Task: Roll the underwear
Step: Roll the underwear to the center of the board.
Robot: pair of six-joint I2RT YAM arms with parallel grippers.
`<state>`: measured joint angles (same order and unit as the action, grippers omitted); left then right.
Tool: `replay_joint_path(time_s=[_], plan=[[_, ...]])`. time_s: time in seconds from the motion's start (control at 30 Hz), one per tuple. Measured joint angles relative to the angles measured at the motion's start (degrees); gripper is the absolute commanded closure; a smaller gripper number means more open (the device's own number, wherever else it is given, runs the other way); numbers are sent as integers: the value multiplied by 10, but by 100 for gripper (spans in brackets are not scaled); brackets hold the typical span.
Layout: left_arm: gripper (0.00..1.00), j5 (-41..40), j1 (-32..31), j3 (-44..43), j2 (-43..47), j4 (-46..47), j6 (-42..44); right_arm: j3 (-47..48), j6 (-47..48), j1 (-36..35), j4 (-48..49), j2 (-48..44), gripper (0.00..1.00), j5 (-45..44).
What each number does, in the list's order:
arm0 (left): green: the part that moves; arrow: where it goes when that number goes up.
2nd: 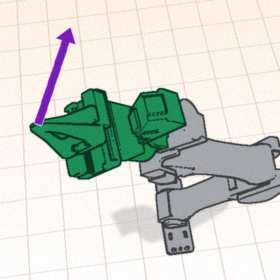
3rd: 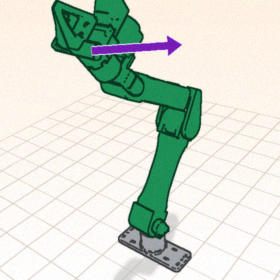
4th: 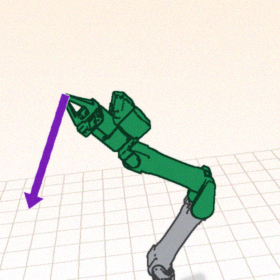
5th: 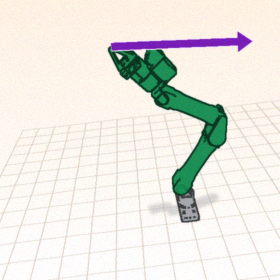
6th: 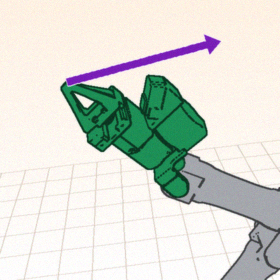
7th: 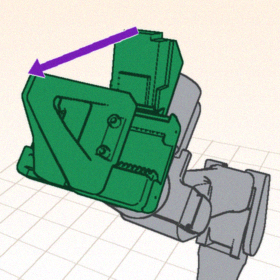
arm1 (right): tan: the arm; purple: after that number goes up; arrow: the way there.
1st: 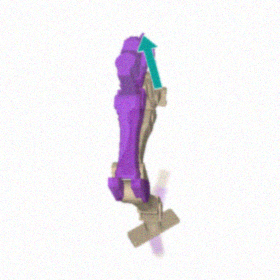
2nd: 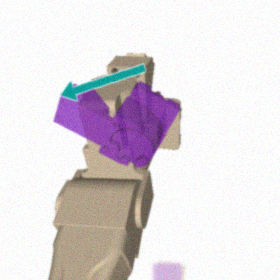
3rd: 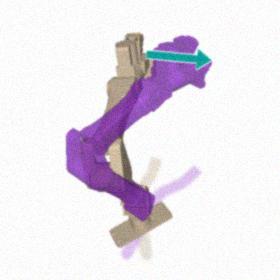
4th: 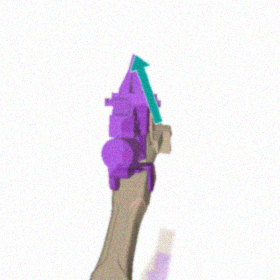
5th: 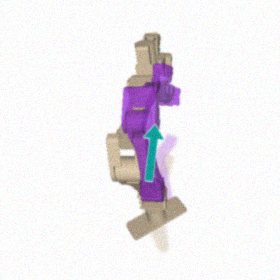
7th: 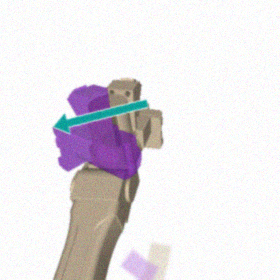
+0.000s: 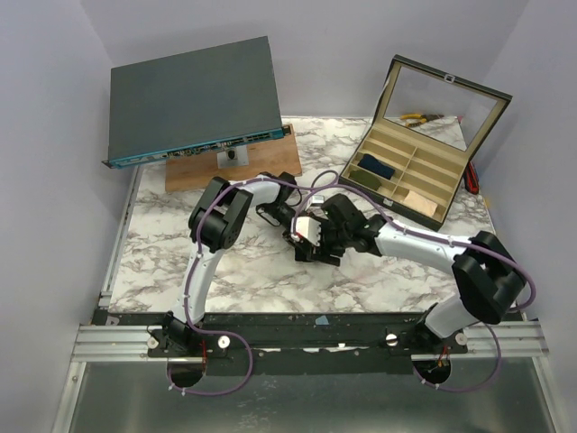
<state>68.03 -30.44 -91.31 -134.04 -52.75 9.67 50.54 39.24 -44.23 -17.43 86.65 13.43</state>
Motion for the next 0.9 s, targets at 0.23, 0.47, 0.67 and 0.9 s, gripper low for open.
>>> replay_joint_path(time_s=[0.23, 0.47, 0.67, 0.9], plan=[[100, 0, 0, -15, -11, -27, 7, 0, 29, -15, 5, 45, 33, -23], [100, 0, 0, -16, -12, -33, 13, 0, 33, -16, 25, 67, 43, -24], [99, 0, 2, -16, -12, -33, 13, 0, 29, -16, 31, 73, 69, -17], [72, -1, 5, -16, -12, -38, 13, 0, 30, -16, 33, 75, 99, -11]])
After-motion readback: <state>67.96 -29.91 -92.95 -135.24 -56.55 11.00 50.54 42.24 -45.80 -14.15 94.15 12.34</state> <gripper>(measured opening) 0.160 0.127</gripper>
